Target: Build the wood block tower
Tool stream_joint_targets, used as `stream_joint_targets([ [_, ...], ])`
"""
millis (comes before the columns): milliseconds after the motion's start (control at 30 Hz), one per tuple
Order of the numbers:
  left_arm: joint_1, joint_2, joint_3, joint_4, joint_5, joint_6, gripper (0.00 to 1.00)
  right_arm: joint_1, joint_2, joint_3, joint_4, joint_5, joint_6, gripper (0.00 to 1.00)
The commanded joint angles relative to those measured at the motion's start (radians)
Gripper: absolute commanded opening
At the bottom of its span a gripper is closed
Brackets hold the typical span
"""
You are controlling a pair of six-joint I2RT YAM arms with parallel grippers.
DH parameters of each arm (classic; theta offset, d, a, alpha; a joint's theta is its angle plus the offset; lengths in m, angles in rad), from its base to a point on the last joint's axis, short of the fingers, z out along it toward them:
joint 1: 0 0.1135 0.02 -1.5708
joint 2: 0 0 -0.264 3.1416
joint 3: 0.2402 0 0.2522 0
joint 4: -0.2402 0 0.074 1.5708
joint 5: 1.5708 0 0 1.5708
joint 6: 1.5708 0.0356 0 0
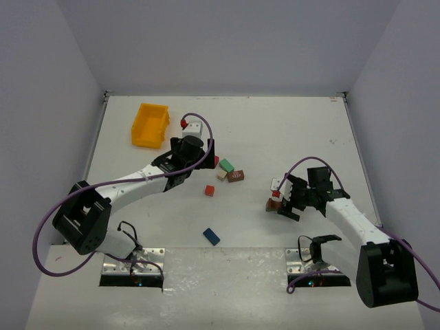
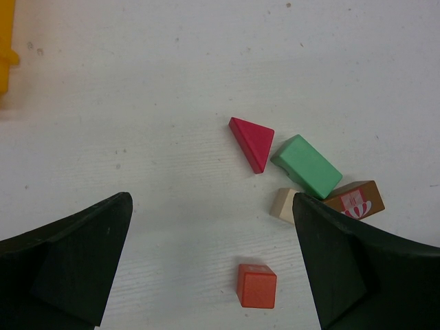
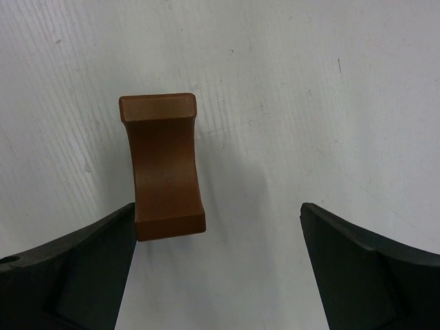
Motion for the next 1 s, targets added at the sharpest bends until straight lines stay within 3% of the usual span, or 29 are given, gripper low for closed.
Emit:
stream_joint_targets([
  [0,0.002,-0.003,0.043,0.02,0.005,0.007,1.0,-0.004,-0.01,0.043,0.015,-0.024,0.0,0.99],
  [600,0.002,0.002,0.046,0.021,0.02,0.008,1.0,-0.003,-0.019,0.046,-0.01,-0.032,-0.018,0.99],
  [767,0.002,0.002,0.043,0.026,0.023,-0.014,1.0,-0.003,-0.071,0.062,-0.072,-0.048,-0.056,0.99],
  [967,0.002,-0.03,0.038,0.09,0.026,-0.026,1.0,-0.003,-0.122,0.188,-0.291,-0.203,-0.122,0.99],
])
